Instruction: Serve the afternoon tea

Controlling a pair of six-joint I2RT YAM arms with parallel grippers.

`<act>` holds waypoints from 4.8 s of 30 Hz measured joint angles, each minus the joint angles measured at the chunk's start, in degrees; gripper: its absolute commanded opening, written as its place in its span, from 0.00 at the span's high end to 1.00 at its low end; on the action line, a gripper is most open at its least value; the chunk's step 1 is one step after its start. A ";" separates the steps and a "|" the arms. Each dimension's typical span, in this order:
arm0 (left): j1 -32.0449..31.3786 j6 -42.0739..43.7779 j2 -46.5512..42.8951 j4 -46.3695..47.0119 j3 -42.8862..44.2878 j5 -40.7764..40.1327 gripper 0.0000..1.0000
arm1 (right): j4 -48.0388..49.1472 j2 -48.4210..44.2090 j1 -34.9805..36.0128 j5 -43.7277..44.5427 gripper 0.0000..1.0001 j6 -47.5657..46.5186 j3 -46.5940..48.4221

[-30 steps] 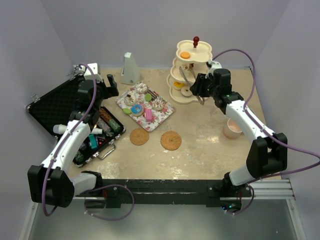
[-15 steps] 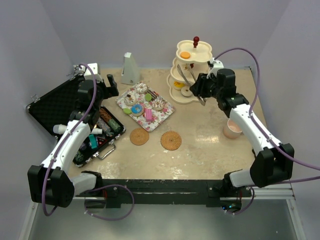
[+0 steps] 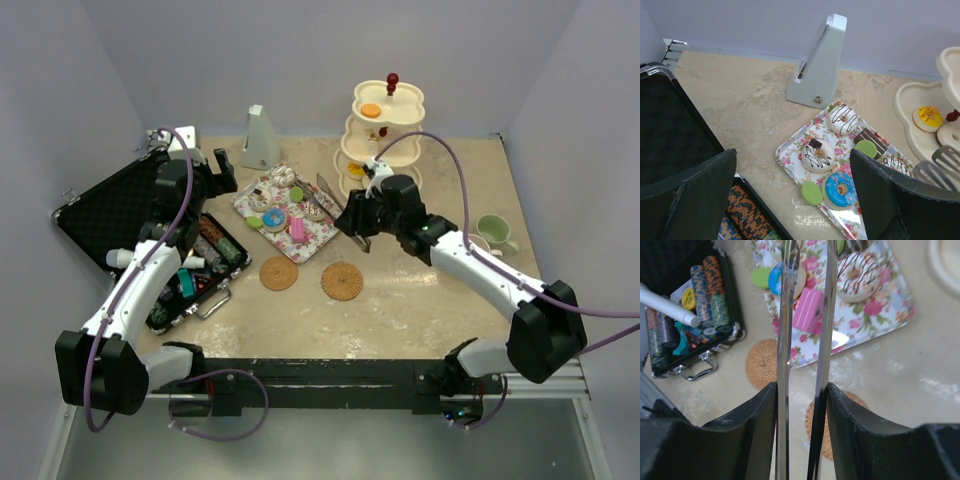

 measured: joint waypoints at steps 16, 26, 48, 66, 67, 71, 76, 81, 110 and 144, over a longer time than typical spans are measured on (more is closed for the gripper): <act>0.00 -0.07 0.00 0.00 0.00 0.61 0.00 | 13.20 -1.66 10.54 8.39 0.47 20.61 -14.47; -0.02 -0.15 0.00 0.02 0.00 1.49 0.00 | 15.04 1.27 13.62 9.84 0.48 22.64 -15.17; 0.00 -0.20 0.00 0.00 0.00 2.56 0.00 | 12.31 2.14 20.11 18.95 0.53 26.36 -15.17; -0.02 -0.39 0.02 0.00 0.00 2.97 0.00 | 10.16 1.92 23.04 20.39 0.58 29.57 -15.32; -0.02 -0.42 0.02 0.00 0.00 2.97 0.00 | 10.16 1.92 23.08 20.39 0.59 29.59 -15.32; -0.02 -0.44 0.02 0.00 0.00 2.97 0.00 | 10.14 1.97 23.12 20.50 0.64 29.62 -15.32; -0.02 -0.44 0.04 0.00 0.00 2.97 0.00 | 10.08 1.97 23.12 21.42 0.69 29.73 -15.32; -0.02 -0.44 0.04 0.00 0.00 2.97 0.00 | 9.94 1.97 23.12 21.73 0.73 29.75 -15.32; -0.02 -0.44 0.15 0.00 0.00 2.95 0.00 | 10.16 -0.85 19.58 22.91 0.55 26.75 -14.49; -0.02 -0.50 0.79 0.00 0.00 3.02 0.00 | 14.32 0.09 11.69 8.68 0.49 12.98 -18.49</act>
